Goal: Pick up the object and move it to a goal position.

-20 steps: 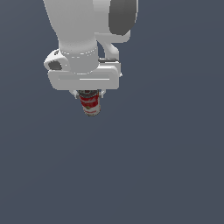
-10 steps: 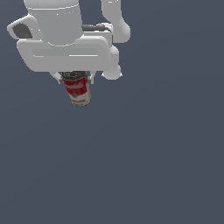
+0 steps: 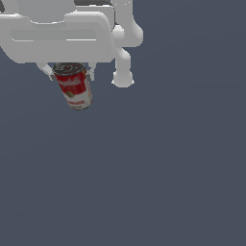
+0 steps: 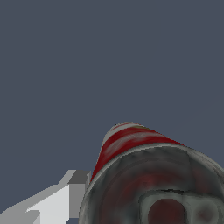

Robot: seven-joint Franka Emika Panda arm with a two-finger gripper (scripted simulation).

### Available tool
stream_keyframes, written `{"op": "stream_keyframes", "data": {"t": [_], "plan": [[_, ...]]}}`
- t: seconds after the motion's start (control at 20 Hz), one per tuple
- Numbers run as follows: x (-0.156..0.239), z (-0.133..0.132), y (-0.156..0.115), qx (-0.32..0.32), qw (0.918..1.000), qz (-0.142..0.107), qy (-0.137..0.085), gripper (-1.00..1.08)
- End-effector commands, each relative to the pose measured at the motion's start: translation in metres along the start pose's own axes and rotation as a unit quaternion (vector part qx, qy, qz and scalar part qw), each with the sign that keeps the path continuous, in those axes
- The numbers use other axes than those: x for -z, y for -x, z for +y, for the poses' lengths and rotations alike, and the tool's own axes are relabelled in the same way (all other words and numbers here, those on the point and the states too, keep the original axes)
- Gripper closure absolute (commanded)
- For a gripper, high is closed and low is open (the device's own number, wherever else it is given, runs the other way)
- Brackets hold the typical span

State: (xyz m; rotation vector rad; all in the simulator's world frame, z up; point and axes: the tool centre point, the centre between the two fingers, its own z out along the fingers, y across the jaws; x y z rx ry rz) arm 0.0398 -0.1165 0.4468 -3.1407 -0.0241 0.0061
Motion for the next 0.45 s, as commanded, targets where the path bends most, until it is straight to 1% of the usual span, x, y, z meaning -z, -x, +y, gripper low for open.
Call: {"op": "stream_keyframes", "data": {"t": [0.0, 0.4], "plan": [[0.0079, 0.0018, -0.0016, 0.0, 1.0, 0.002, 0.0, 1.08], [0.0144, 0.004, -0.0037, 0.0, 1.0, 0.002, 0.0, 1.08]]}}
